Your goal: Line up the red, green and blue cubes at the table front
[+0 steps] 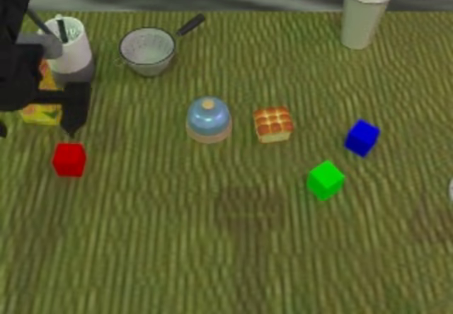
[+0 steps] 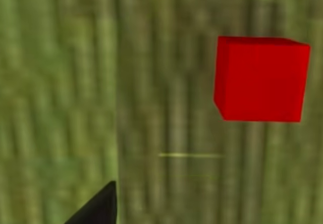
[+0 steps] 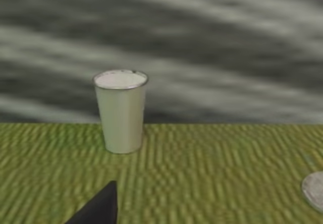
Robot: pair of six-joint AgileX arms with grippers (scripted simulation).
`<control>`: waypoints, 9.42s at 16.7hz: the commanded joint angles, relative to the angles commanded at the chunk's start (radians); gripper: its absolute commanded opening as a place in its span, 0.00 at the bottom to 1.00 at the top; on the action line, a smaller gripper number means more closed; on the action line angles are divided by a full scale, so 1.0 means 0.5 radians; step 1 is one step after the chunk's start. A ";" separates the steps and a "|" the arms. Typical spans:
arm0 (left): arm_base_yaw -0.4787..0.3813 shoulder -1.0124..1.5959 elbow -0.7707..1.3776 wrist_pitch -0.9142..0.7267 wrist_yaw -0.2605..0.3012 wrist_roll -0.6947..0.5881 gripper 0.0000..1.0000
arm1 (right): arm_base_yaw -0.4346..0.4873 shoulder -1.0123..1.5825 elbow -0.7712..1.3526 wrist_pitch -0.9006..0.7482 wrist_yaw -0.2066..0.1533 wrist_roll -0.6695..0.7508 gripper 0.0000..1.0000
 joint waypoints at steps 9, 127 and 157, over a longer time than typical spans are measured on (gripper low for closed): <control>-0.019 0.421 0.391 -0.215 0.011 -0.014 1.00 | 0.000 0.000 0.000 0.000 0.000 0.000 1.00; -1.176 -0.110 -0.219 -0.070 -0.038 -1.307 1.00 | 0.000 0.000 0.000 0.000 0.000 0.000 1.00; 0.162 -3.632 -2.751 1.790 -0.005 -0.059 1.00 | 0.918 4.128 3.169 -2.085 0.001 -0.262 1.00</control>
